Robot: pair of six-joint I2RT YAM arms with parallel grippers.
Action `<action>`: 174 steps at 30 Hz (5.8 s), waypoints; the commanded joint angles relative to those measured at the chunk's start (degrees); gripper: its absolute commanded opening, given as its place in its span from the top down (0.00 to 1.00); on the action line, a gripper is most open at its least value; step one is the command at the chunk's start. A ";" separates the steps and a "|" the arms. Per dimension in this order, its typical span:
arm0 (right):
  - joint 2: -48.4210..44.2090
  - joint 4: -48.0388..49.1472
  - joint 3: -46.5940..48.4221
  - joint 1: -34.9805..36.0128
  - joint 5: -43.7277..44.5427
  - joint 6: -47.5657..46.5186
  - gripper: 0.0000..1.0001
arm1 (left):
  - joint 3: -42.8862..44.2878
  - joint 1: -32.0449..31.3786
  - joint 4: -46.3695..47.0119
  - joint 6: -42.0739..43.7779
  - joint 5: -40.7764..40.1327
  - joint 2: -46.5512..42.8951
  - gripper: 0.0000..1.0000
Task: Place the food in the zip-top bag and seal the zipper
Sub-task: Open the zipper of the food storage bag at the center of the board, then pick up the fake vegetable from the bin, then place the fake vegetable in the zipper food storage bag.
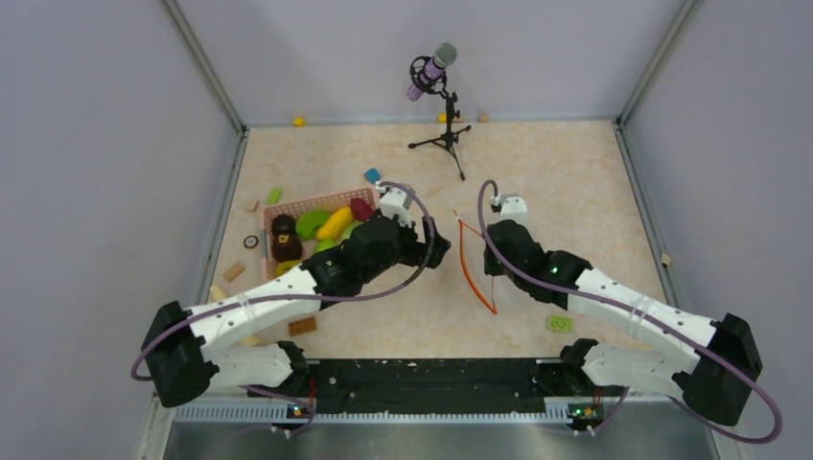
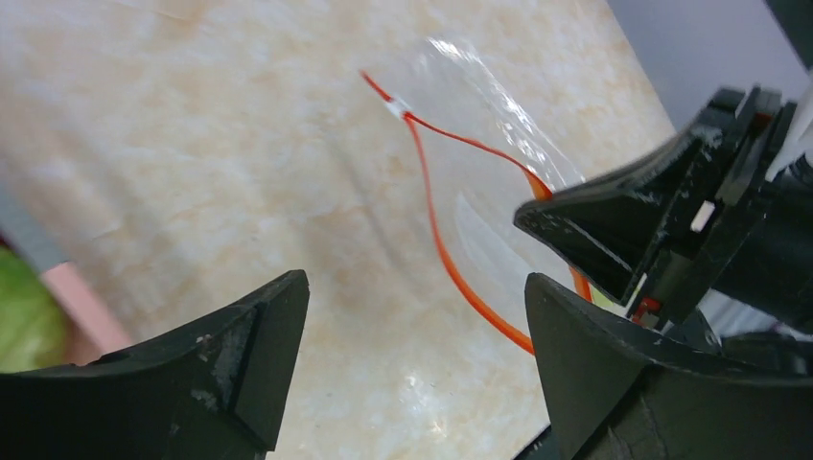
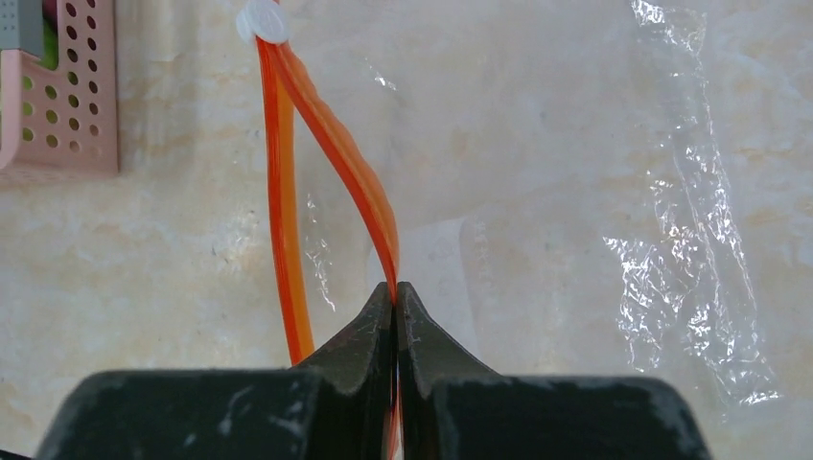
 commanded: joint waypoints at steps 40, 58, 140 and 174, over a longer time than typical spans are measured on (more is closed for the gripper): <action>-5.23 13.98 -8.43 0.40 0.16 1.74 1.00 | -8.04 29.11 -7.85 -5.73 -6.60 4.37 0.25; -8.91 20.40 -14.84 0.40 2.19 2.42 1.00 | -7.59 29.11 -7.79 -5.80 -3.54 -3.65 1.00; -22.50 30.85 -17.64 0.31 -15.97 0.81 1.00 | -12.09 6.87 30.41 -8.46 14.56 6.44 1.00; -15.97 31.91 -11.58 0.37 -12.25 11.19 1.00 | -6.35 3.48 22.92 7.03 20.10 3.68 0.25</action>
